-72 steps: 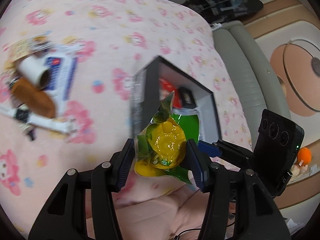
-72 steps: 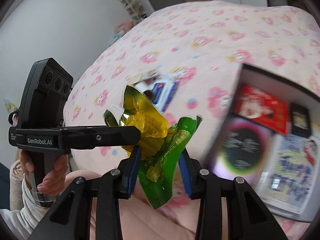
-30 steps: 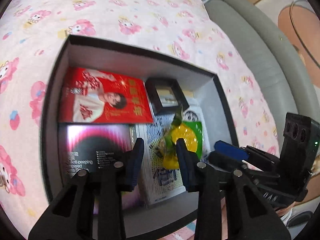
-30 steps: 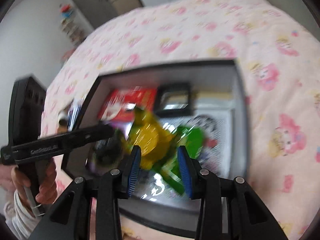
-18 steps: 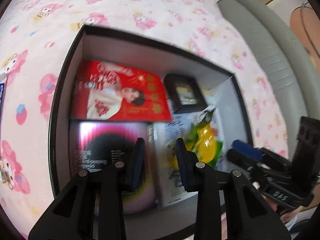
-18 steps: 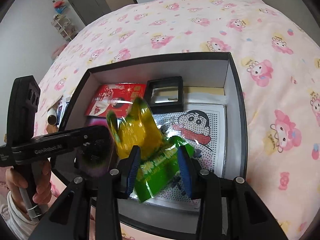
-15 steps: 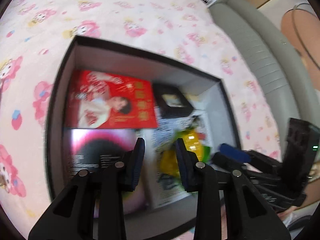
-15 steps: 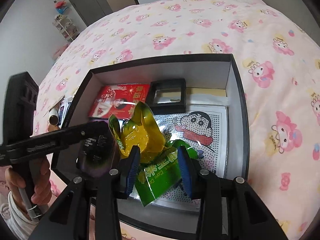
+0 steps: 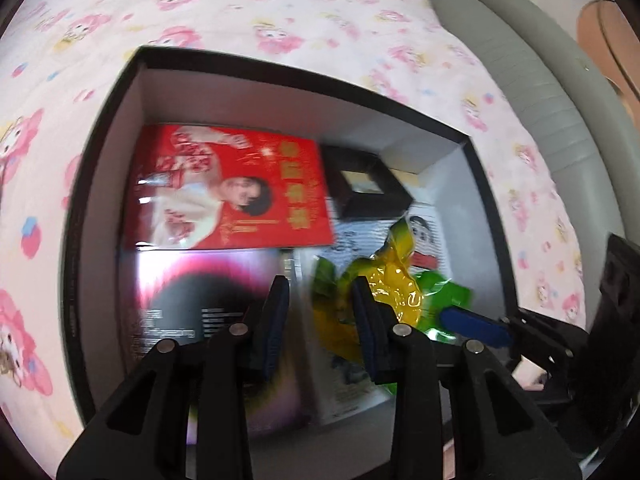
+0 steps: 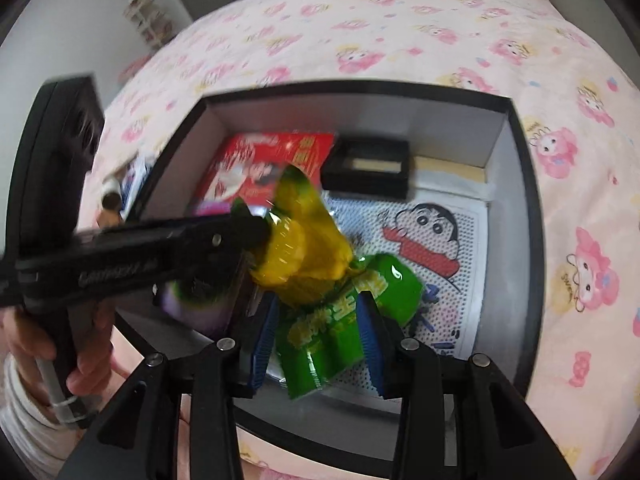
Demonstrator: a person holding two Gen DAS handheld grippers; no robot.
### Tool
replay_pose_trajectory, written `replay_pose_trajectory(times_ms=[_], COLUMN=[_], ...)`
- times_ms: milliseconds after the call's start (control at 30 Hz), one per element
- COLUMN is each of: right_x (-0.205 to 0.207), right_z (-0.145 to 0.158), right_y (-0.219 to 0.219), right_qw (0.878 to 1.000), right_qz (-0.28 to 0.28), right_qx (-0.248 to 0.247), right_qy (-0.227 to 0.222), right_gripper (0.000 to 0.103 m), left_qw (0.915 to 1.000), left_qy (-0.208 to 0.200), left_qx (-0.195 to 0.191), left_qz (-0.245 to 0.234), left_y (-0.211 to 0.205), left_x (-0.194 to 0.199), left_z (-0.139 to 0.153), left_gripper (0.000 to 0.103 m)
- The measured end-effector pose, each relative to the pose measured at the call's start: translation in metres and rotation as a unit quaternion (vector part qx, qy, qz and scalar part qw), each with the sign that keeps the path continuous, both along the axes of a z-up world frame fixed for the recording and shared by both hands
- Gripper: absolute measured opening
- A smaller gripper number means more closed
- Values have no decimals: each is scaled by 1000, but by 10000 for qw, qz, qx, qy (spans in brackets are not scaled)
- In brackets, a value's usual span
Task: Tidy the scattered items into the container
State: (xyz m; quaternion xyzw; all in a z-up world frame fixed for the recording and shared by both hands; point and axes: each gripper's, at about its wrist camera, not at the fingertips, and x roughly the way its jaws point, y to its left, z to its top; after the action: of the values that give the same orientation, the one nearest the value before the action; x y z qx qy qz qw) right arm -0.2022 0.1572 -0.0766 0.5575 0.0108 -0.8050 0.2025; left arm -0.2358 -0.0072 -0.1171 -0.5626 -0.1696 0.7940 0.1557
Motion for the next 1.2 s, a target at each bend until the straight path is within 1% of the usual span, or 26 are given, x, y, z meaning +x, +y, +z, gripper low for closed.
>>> replay_pose_trajectory(times_ms=[133,200,300,333,400,467,533,600,667,733,800,833,900,967,1067,1133,1200], right_x=[0,-1,-5,-6,-7,-9,-9,-9,-8,-6,-3,-2,-3,-3,-1,-1,2], right_z=[5,8,12,14,21,24,24,23,23,28,34,35,32,29,33,40,48], right_y=[4,8,18,23,32,39,41,39,35,33,31,30,27,24,26,32,36], right_qw=[9997,9993,9983,9976,9955,9940,9940,9948,9953,9950,9945,9945,9953,9959,9945,9919,9888], right_qz=[-135,-255,-495,-599,-828,-961,-984,-920,-851,-811,-754,-719,-638,-587,-702,-836,-916], right_qx=[75,83,-47,-87,-73,-109,-162,-187,-211,-244,-297,-323,-389,-431,-375,-425,-485], right_qy=[177,258,299,329,450,514,458,390,403,522,667,691,620,544,685,855,1078], right_gripper=[36,36,36,36,36,38,38,38,38,38,38,38,39,39,39,39,39], left_qw=[9997,9991,9988,9986,9982,9987,9993,9994,9992,9991,9989,9990,9993,9990,9974,9957,9952], left_qy=[-117,-177,-183,-193,-211,-221,-223,-194,-67,-9,-13,-27,-96,-195,-199,-156,-92], left_qx=[-129,-293,-394,-457,-538,-429,-211,19,101,209,360,390,331,402,697,907,970], left_qz=[174,249,220,198,163,169,209,275,375,382,289,234,153,63,-44,-118,-83], left_y=[-8,-9,-7,-5,-3,-4,-7,-12,-17,-19,-16,-14,-8,-4,-2,-2,-3], left_x=[-2,-3,-4,-4,-4,-4,-4,-2,0,2,2,3,2,2,3,4,4], left_z=[-2,-6,-8,-9,-12,-13,-11,-7,1,6,8,7,1,-4,-6,-4,-1], left_gripper=[33,37,37,35,35,35,35,35,35,35,35,35,35,35,35,35,35])
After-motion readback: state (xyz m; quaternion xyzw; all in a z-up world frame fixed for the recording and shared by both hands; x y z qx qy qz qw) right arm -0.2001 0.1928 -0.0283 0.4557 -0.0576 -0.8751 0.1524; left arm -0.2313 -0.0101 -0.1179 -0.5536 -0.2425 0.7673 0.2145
